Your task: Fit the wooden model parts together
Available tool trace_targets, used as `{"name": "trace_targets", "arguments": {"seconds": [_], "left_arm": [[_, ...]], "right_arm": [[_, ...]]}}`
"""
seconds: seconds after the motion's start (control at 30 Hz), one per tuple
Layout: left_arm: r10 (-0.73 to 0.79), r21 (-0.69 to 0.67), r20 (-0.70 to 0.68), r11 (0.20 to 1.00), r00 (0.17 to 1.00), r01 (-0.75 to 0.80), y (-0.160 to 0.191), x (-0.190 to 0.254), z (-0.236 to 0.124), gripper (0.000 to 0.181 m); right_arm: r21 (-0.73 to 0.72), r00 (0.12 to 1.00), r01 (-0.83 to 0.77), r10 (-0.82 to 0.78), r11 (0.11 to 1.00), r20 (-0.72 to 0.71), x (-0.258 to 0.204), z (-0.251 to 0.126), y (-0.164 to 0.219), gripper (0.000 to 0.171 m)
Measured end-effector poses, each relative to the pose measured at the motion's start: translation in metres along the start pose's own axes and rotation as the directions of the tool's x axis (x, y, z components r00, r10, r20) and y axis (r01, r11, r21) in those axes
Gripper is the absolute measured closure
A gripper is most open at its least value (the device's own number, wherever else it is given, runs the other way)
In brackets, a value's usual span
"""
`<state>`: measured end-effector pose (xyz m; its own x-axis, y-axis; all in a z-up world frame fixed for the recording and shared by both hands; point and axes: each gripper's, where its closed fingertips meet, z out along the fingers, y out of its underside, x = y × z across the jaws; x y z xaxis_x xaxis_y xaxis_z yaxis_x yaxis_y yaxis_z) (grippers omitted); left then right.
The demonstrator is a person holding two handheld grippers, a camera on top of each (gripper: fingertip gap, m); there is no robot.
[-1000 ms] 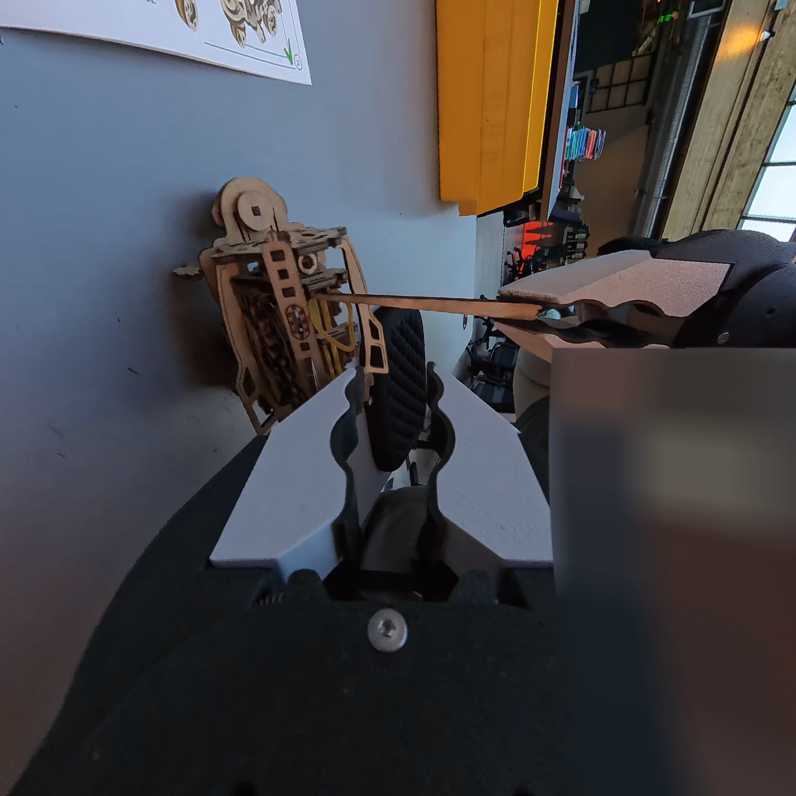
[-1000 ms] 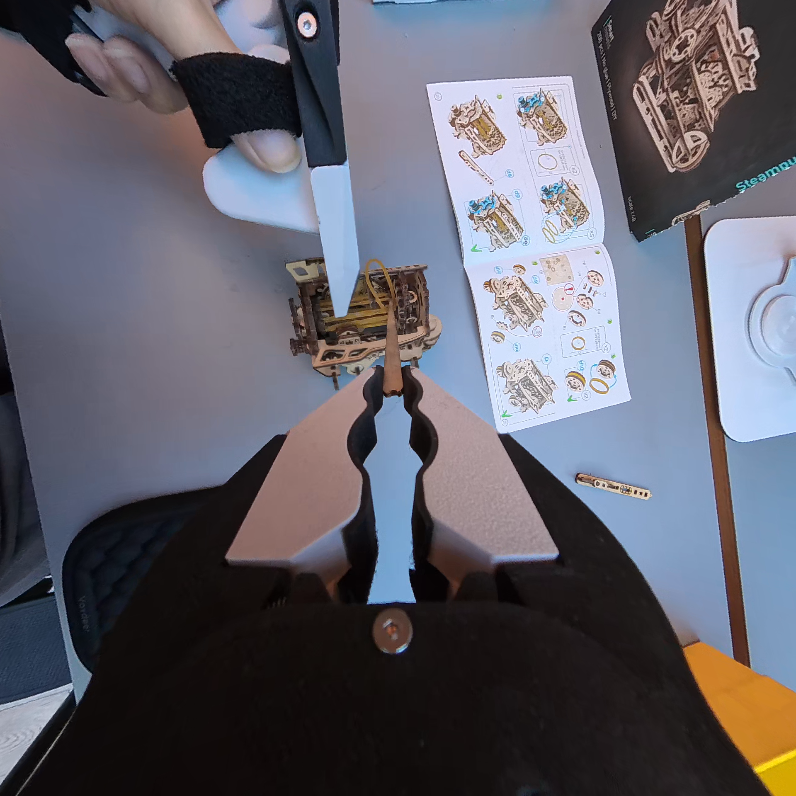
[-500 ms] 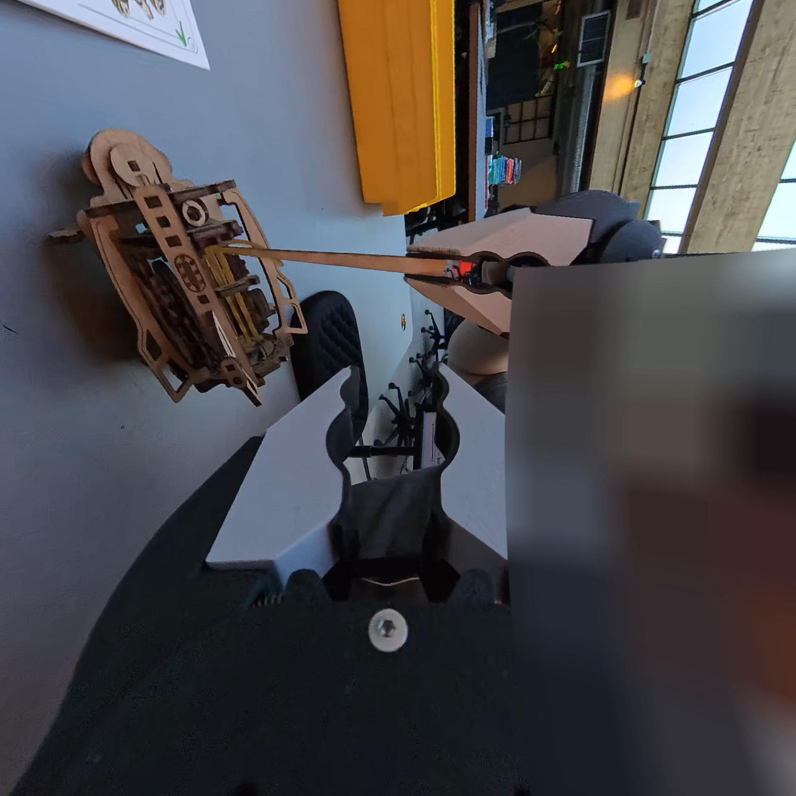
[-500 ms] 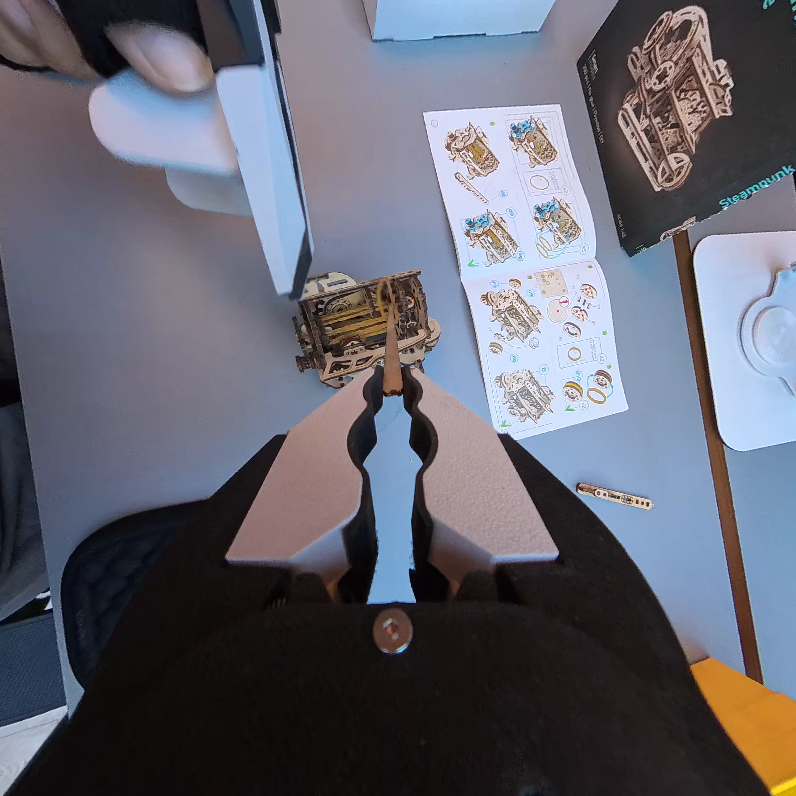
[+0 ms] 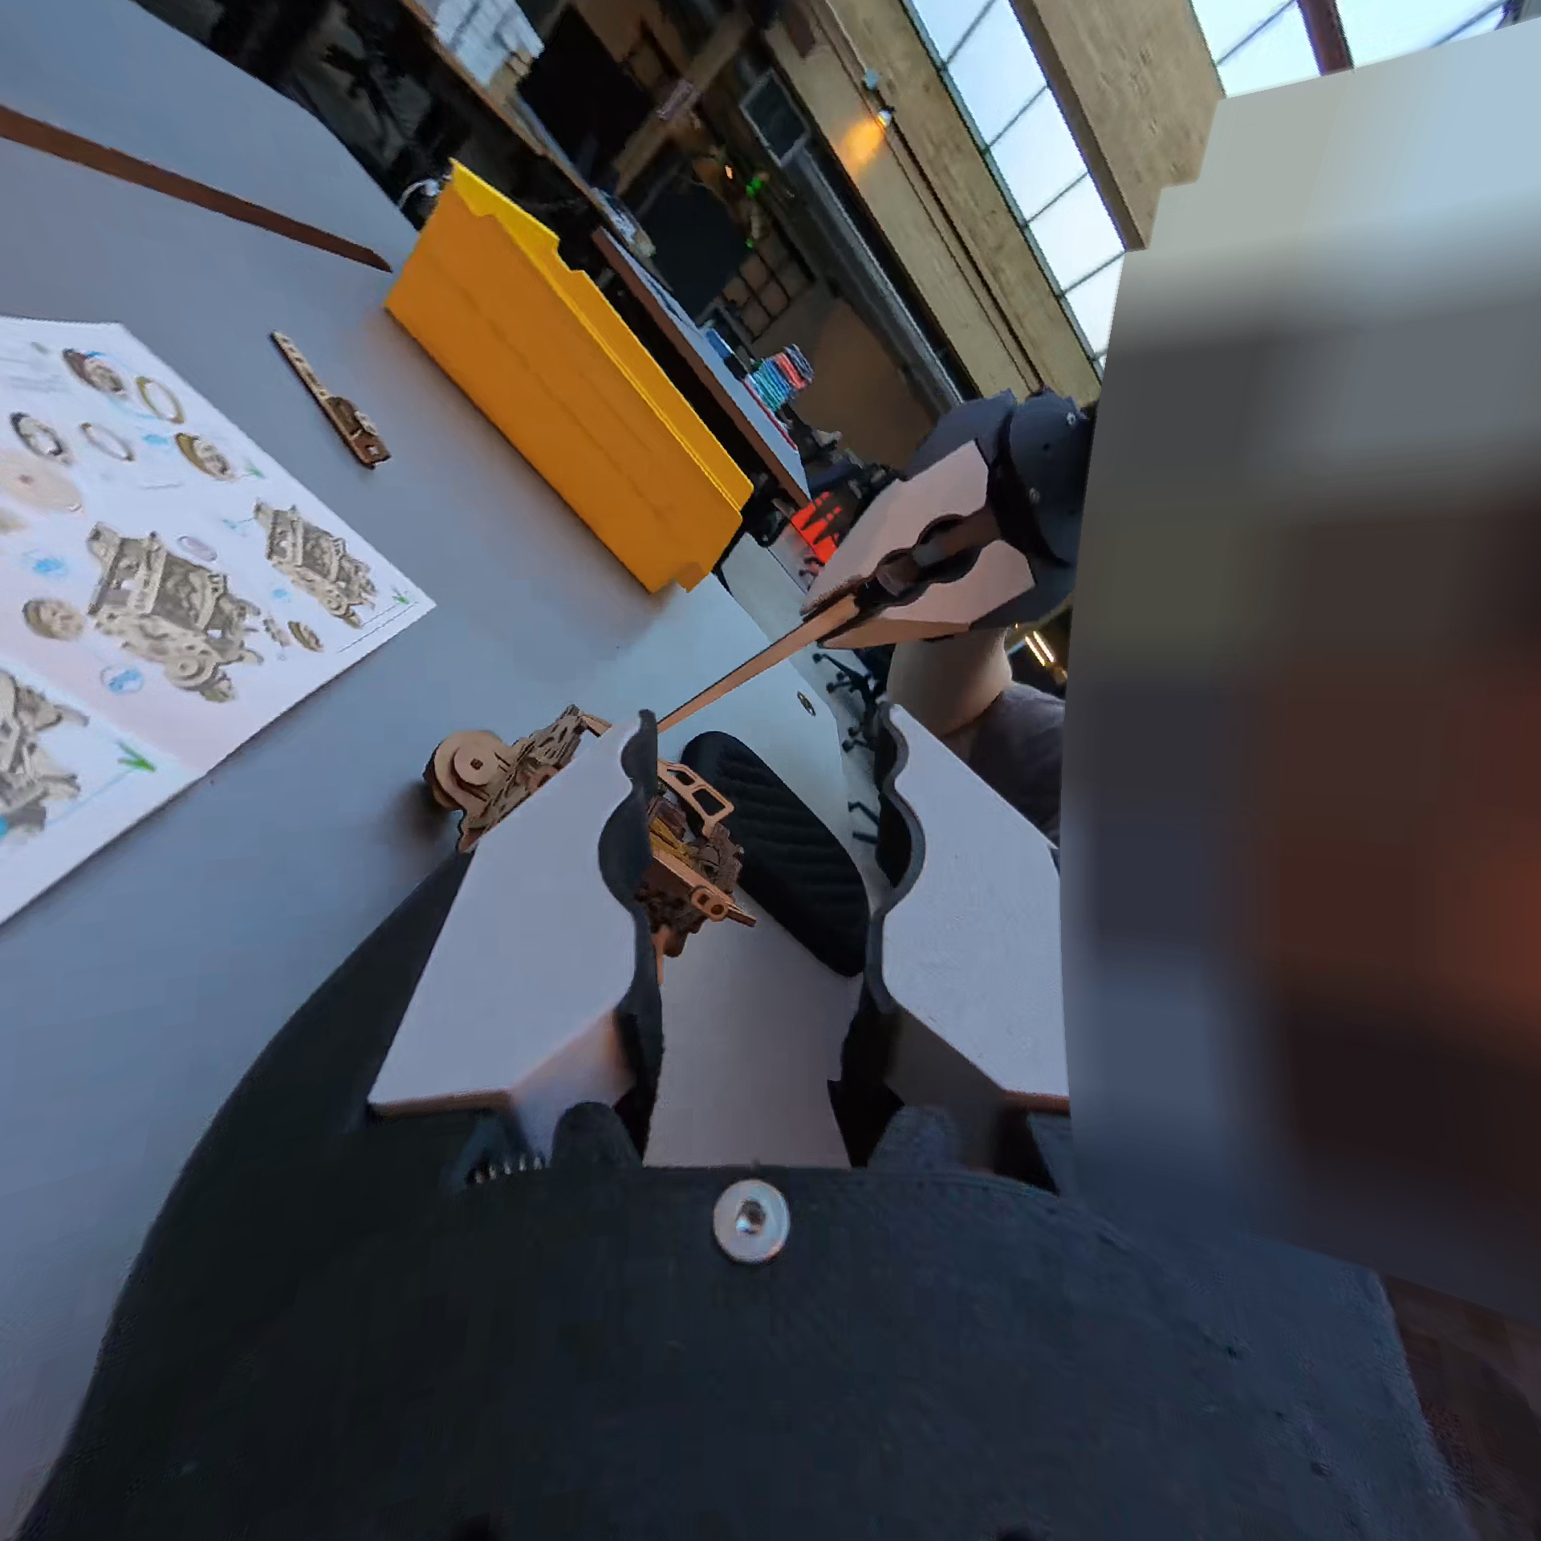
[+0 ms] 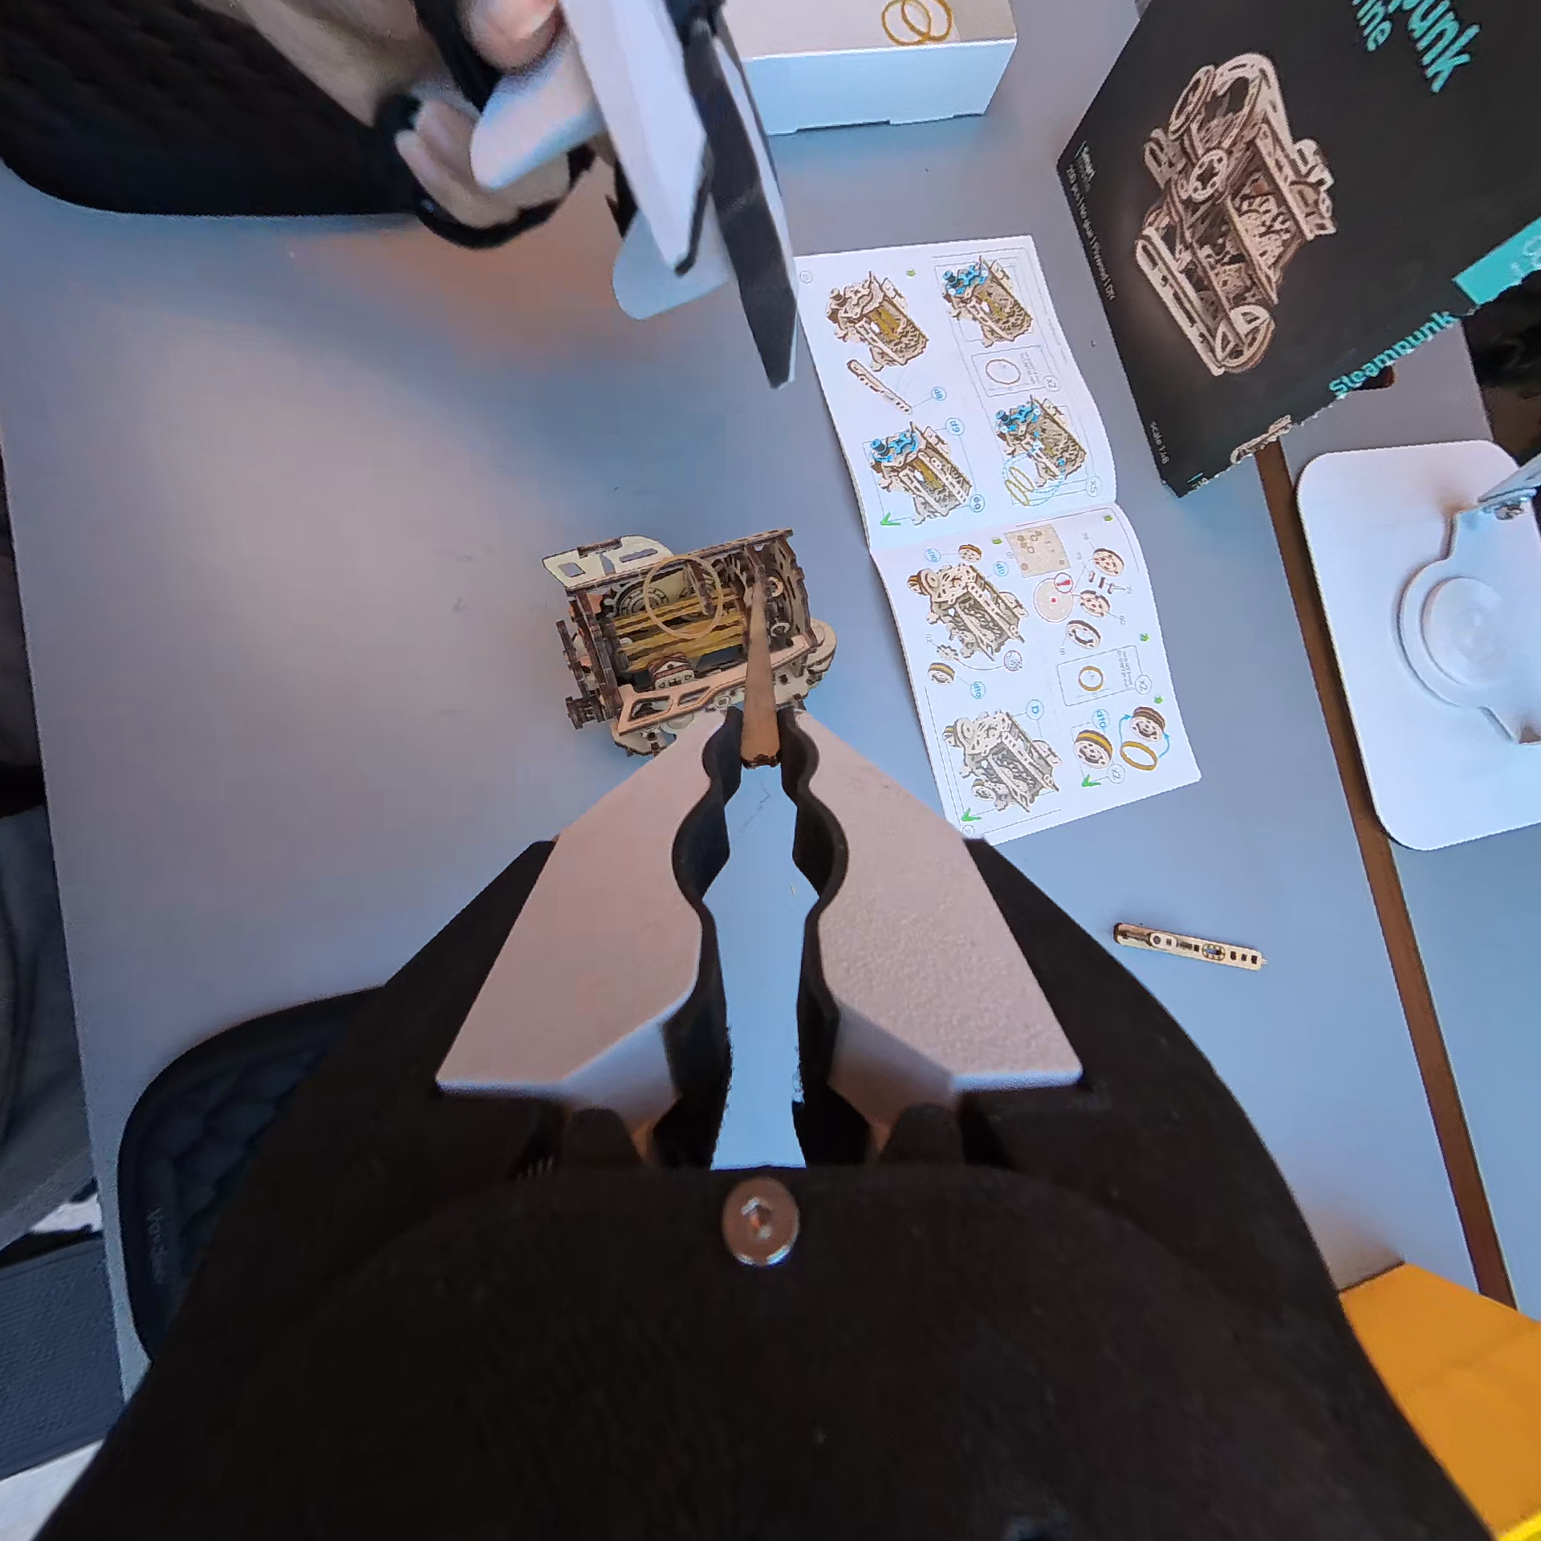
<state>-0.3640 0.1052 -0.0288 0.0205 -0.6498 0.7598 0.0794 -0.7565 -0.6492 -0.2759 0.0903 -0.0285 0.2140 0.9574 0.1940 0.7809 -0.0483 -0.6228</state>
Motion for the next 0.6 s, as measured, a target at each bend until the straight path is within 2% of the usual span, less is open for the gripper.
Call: {"name": "trace_targets", "arguments": {"seconds": [0.1,0.17,0.27,0.33,0.4,0.5,0.6], "left_arm": [[0.138,-0.045,-0.013,0.989,0.99,-0.138,0.002,-0.007,0.012,0.125],[0.209,-0.059,-0.015,0.976,0.978,-0.209,-0.004,-0.017,0.018,0.114],[0.29,-0.195,-0.073,0.934,0.954,-0.299,0.005,-0.032,0.027,0.11],[0.342,-0.271,-0.122,0.892,0.932,-0.363,0.021,-0.034,0.032,0.1],[0.359,-0.299,-0.167,0.869,0.918,-0.394,0.034,-0.034,0.036,0.083],[0.34,-0.307,-0.235,0.863,0.911,-0.402,0.047,-0.03,0.039,0.076],[0.329,-0.33,-0.263,0.853,0.907,-0.405,0.055,-0.029,0.04,0.08]], "right_arm": [[0.064,0.998,-0.055,0.055,0.996,0.0,-0.001,-0.011,0.0,0.164],[0.089,0.994,-0.105,0.105,0.99,0.0,-0.003,-0.016,0.004,0.164],[0.115,0.984,-0.175,0.175,0.978,0.011,-0.009,-0.018,0.01,0.164],[0.118,0.979,-0.203,0.204,0.972,0.007,-0.011,-0.015,0.015,0.164],[0.127,0.971,-0.237,0.236,0.963,0.025,-0.013,-0.011,0.016,0.164],[0.144,0.962,-0.274,0.272,0.951,0.035,-0.012,-0.005,0.017,0.164],[0.158,0.953,-0.302,0.3,0.94,0.037,-0.012,-0.001,0.018,0.164]]}}
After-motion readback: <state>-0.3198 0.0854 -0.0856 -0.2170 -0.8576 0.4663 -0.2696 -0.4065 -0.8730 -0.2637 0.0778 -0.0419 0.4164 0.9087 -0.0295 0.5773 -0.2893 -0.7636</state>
